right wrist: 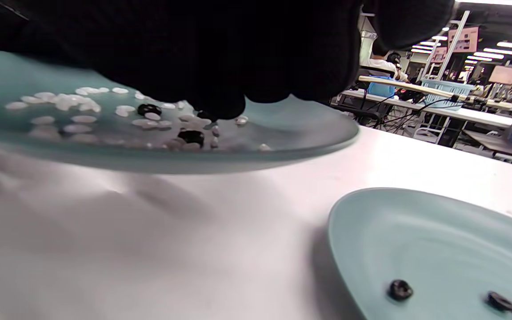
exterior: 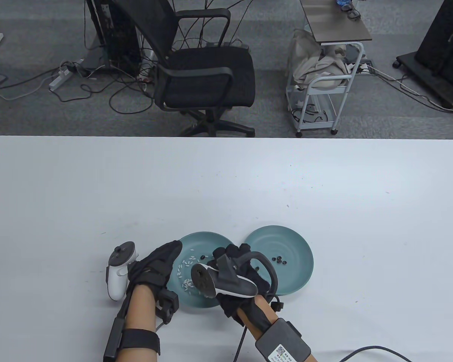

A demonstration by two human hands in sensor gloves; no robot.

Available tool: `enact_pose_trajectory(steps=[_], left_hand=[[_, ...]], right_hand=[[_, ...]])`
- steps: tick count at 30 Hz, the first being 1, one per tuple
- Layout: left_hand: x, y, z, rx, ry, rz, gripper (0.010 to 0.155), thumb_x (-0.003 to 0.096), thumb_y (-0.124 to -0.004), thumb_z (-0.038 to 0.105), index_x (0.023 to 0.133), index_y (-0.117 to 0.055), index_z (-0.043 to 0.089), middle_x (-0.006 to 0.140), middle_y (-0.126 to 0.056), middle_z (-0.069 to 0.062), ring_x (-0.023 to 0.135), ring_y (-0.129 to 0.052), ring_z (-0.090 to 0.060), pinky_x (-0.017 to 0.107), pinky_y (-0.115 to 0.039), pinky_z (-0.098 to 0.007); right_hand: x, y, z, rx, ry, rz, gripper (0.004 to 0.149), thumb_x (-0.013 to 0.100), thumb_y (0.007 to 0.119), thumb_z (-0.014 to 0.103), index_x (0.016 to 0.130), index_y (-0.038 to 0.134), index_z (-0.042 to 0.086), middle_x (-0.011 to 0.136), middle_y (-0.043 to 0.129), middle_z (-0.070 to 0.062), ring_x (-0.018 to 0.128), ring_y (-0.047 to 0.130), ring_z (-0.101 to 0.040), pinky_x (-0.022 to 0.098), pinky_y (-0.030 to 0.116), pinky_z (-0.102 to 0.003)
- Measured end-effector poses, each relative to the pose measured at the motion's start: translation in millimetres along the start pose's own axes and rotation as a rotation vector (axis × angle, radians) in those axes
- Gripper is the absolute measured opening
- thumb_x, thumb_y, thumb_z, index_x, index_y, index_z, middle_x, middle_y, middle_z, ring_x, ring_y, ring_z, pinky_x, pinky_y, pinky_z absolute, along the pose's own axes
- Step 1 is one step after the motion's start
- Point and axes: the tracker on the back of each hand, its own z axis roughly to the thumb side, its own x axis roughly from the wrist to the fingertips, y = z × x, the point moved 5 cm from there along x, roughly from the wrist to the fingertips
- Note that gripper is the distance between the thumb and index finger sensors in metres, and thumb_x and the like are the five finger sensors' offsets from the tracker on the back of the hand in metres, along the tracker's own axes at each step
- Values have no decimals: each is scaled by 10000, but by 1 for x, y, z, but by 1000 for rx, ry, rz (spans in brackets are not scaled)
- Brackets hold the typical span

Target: Pick coffee beans with hand pinch into plate

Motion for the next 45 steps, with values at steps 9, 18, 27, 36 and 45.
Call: enact_pose_trajectory(steps=[9, 18, 27, 36, 45], left_hand=[[0, -1, 0, -24, -7, -13, 555, 702, -634, 435, 1158, -599, 120, 849, -946, -174, 616, -1017, -317, 420, -912, -440], [-1, -2, 0, -28, -5, -20, 557, 703, -633, 435, 1160, -596, 120, 854, -941, -175, 622, -1012, -321, 425, -909, -444], [-1, 0, 0, -1, -2, -10, 555, 699, -637, 437, 1159, -605, 129, 858, -936, -182, 624, -1007, -330, 428, -905, -450], [0, -6, 3, -14, -26, -61, 544, 697, -633, 438, 1158, -616, 150, 855, -938, -182, 623, -1008, -330, 427, -905, -451], [-1, -7, 5, -25, -47, -83, 537, 697, -634, 432, 1159, -617, 160, 858, -935, -187, 626, -1006, -335, 429, -904, -453]], right_hand=[[2, 8, 1, -49, 25, 21, 376, 504, 808, 393, 827, 846, 204, 982, 714, -114, 819, 770, -386, 683, 579, -667], [4, 11, -4, -15, 54, -7, 367, 509, 794, 411, 817, 849, 217, 985, 705, -122, 819, 761, -391, 683, 567, -675], [8, 18, 3, -43, 60, 0, 362, 508, 797, 411, 805, 849, 210, 977, 716, -119, 809, 769, -389, 679, 571, -676], [7, 14, -14, 17, 134, -18, 363, 505, 812, 384, 816, 841, 198, 981, 708, -121, 810, 761, -391, 680, 562, -681], [8, 6, -15, -26, 183, -50, 353, 500, 841, 392, 822, 856, 250, 987, 706, -117, 811, 756, -393, 682, 559, -683]])
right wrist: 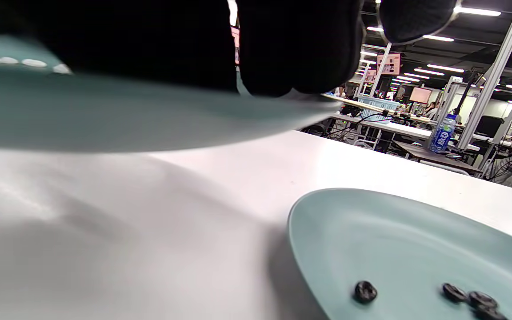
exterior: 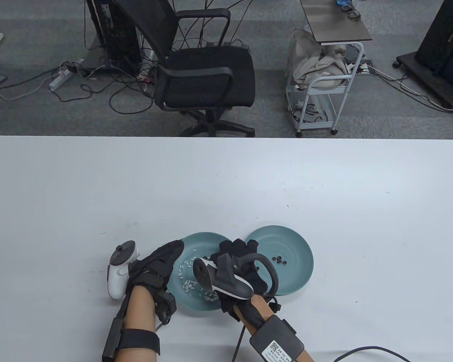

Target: Pick coffee beans with hand pinch into plate

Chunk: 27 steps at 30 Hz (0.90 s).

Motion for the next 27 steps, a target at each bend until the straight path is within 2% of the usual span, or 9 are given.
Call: enact_pose_trajectory(steps=[5, 14, 22, 27], left_hand=[[1, -1, -1, 18, 7, 2, 538, 696, -634, 433, 1160, -617, 162, 857, -935, -188, 624, -1006, -337, 428, -904, -456], [-1, 1, 2, 24, -10, 7, 537, 696, -633, 428, 1162, -617, 161, 855, -934, -197, 621, -1005, -344, 425, -903, -460], [1, 1, 2, 28, -14, -3, 533, 696, -630, 424, 1161, -617, 166, 851, -934, -199, 617, -1006, -347, 422, -904, -460], [0, 3, 0, 45, -2, 4, 532, 692, -643, 418, 1153, -641, 152, 834, -943, -214, 598, -1010, -358, 406, -904, -468]], right_hand=[[3, 6, 1, 2, -8, 3, 343, 531, 769, 427, 814, 855, 254, 985, 704, -130, 812, 747, -401, 681, 545, -691], [5, 4, 5, 2, 0, 24, 385, 514, 802, 377, 838, 838, 171, 980, 707, -121, 812, 754, -397, 678, 548, -697], [8, 4, 2, 17, 34, 50, 401, 502, 835, 346, 857, 826, 160, 980, 706, -123, 819, 743, -404, 682, 529, -709], [9, 13, 8, -11, 39, 142, 424, 513, 808, 342, 873, 790, 120, 985, 693, -134, 824, 737, -415, 685, 516, -718]])
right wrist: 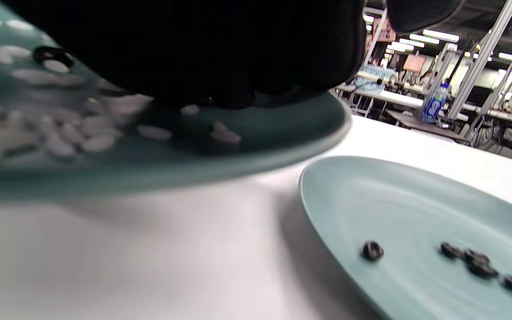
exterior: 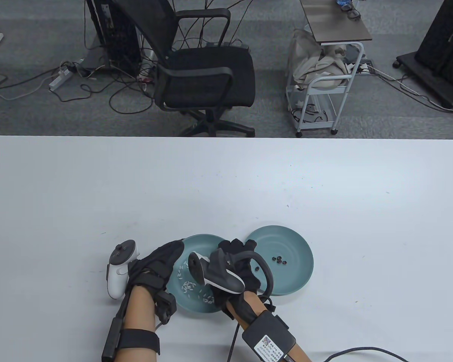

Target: Pick coffee beans with hand pinch into plate

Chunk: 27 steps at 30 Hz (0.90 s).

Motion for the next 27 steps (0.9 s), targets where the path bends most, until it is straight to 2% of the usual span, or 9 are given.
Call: enact_pose_trajectory(steps=[4, 8, 15, 19, 23, 27], left_hand=[[-1, -2, 4, 19, -17, -9, 530, 692, -642, 416, 1148, -652, 146, 818, -954, -217, 582, -1017, -360, 393, -910, -467], [1, -4, 4, 5, -23, -24, 528, 691, -644, 415, 1145, -659, 146, 811, -959, -220, 573, -1021, -362, 385, -912, -468], [4, -6, -2, -16, -6, -49, 528, 694, -637, 414, 1149, -650, 145, 817, -954, -220, 581, -1017, -362, 392, -909, -468], [4, -6, -3, -31, -11, -44, 528, 693, -635, 415, 1149, -647, 149, 819, -953, -217, 582, -1018, -358, 391, -912, -465], [3, -6, -2, -24, -14, -55, 530, 693, -635, 416, 1152, -644, 150, 819, -953, -217, 583, -1018, -358, 391, -911, -466], [3, -4, -3, 2, 0, -32, 531, 692, -636, 422, 1152, -640, 156, 824, -953, -206, 588, -1019, -351, 397, -912, -461]], right_hand=[[-2, -2, 0, 1, -27, 20, 425, 510, 802, 338, 866, 782, 108, 979, 693, -143, 818, 732, -421, 688, 504, -724], [-3, -5, -1, -3, -99, -11, 413, 486, 818, 366, 819, 802, 124, 943, 732, -126, 779, 758, -409, 686, 511, -725], [-5, -2, -7, 32, -114, 9, 407, 488, 817, 391, 807, 788, 141, 936, 727, -112, 779, 752, -398, 686, 499, -735], [-10, -5, -7, 23, -115, -38, 400, 497, 809, 380, 818, 796, 143, 944, 727, -110, 789, 751, -396, 684, 498, -736], [-11, -6, -6, 10, -124, -28, 392, 499, 801, 382, 811, 798, 145, 939, 730, -104, 785, 753, -394, 685, 496, -739], [-7, -1, -5, 31, -194, -64, 382, 480, 813, 380, 778, 813, 141, 911, 753, -104, 756, 768, -397, 684, 510, -729]])
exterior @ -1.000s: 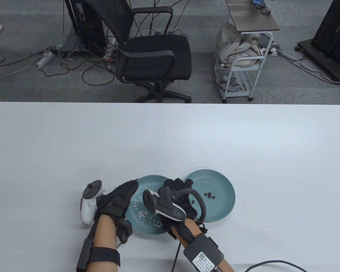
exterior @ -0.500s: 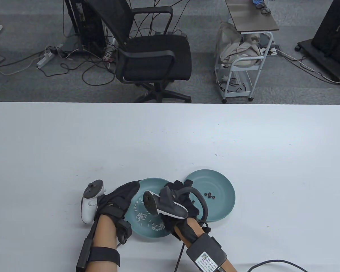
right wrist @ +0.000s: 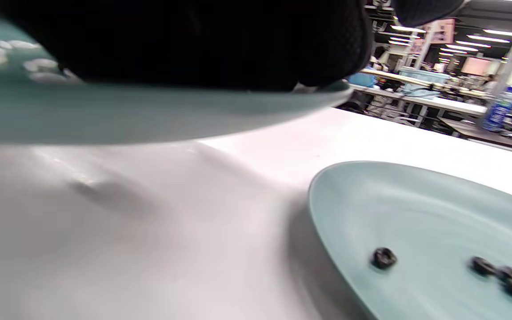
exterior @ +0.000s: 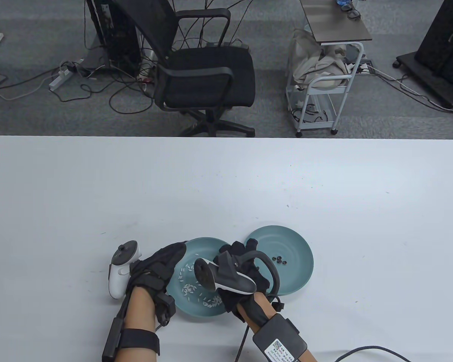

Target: Pick coffee beans with hand pinch into plate

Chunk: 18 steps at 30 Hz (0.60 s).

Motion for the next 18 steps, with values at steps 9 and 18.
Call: enact_pose_trajectory(steps=[9, 18], left_hand=[[-1, 5, 3, 27, -23, 51, 531, 698, -624, 429, 1155, -621, 158, 840, -944, -186, 606, -1012, -336, 412, -906, -455], [-9, 6, 12, 46, -42, 170, 528, 699, -616, 418, 1142, -619, 130, 883, -940, -177, 618, -1019, -330, 417, -913, -450]], right_hand=[[-5, -22, -12, 133, -27, -125, 380, 469, 813, 389, 765, 811, 150, 906, 753, -92, 766, 772, -383, 686, 504, -732], [-21, -40, -82, 195, 136, -233, 378, 471, 816, 392, 768, 810, 158, 909, 753, -89, 772, 773, -380, 686, 498, -737]])
